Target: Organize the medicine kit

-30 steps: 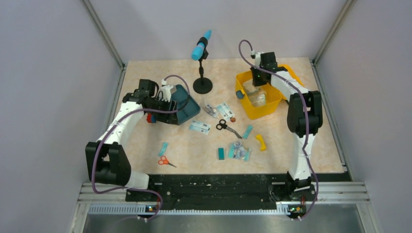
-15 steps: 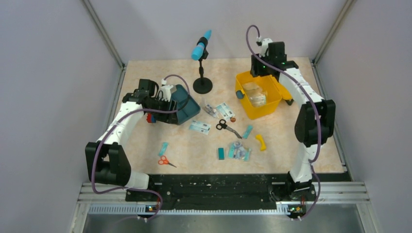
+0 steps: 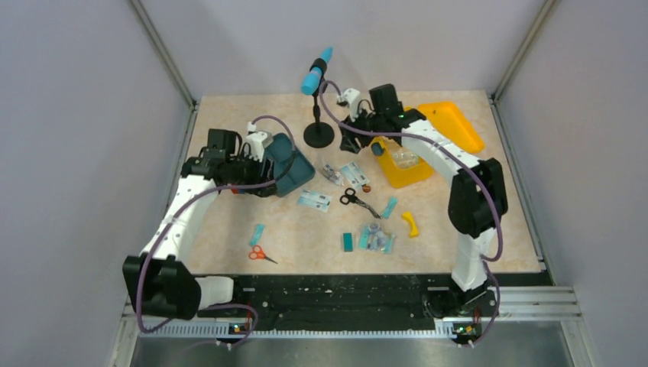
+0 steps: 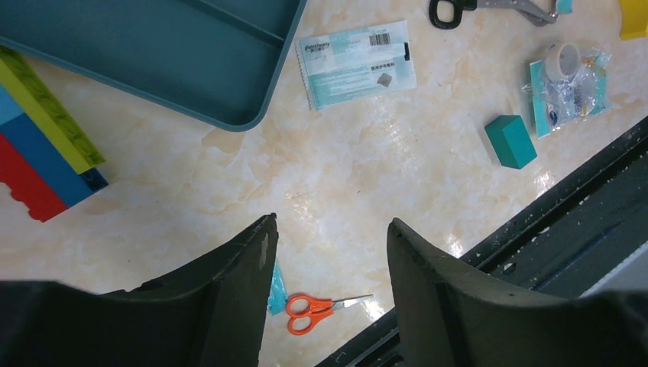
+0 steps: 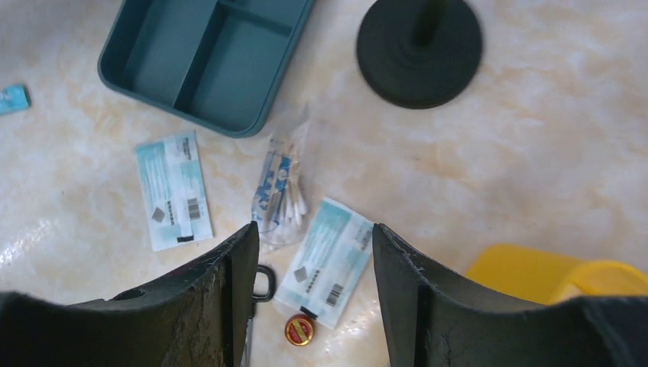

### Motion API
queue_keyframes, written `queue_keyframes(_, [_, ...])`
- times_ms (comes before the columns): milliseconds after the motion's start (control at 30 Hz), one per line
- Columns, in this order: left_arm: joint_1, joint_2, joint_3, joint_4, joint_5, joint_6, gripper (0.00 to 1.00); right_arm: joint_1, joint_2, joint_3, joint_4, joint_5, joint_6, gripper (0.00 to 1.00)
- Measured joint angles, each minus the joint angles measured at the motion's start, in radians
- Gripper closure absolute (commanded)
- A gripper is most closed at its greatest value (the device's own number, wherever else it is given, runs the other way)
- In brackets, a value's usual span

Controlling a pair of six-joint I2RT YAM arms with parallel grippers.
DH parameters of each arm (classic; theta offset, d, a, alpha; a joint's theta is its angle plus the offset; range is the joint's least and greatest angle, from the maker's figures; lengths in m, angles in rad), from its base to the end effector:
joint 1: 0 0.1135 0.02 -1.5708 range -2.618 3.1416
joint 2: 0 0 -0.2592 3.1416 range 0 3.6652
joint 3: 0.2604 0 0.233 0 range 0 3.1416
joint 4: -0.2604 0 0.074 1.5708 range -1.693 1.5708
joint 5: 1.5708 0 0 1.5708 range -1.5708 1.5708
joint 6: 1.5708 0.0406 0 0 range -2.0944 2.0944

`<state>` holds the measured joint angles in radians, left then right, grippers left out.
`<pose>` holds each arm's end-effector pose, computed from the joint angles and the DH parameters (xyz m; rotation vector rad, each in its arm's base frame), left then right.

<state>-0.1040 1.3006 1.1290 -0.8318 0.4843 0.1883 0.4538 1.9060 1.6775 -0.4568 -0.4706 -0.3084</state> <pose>0.2387 -0.0439 0.2913 0.5417 2.4446 -0.5856 0.3725 0.2022 0.2960 -1.0612 1.9692 0.6080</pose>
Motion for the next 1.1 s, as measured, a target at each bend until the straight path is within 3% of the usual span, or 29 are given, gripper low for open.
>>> queue_keyframes(333, [0.000,-0.355,-0.220,0.155,-0.163,-0.085,0.29,0.101,0.232,0.047,-0.047,0.040,-0.036,0.42])
queue_keyframes(467, [0.000,-0.398,-0.236,0.164,-0.259,-0.108,0.24,0.102,0.251,0.047,-0.051,0.060,-0.040,0.38])
queue_keyframes(733, [0.000,-0.359,-0.238,0.189,-0.322,-0.115,0.29,0.106,0.304,0.093,-0.037,0.047,-0.042,0.38])
queue_keyframes(867, [0.000,-0.332,-0.237,0.210,-0.320,-0.115,0.31,0.114,0.359,0.108,-0.029,0.048,-0.038,0.58])
queue_keyframes(933, [0.000,-0.322,-0.237,0.214,-0.320,-0.113,0.31,0.116,0.372,0.113,-0.020,0.046,-0.039,0.78])
queue_keyframes(1033, [0.000,-0.319,-0.236,0.227,-0.319,-0.108,0.31,0.118,0.370,0.118,-0.020,0.050,-0.040,1.00])
queue_keyframes(1100, [0.000,-0.318,-0.233,0.242,-0.319,-0.107,0.31,0.119,0.359,0.117,-0.024,0.050,-0.045,1.00])
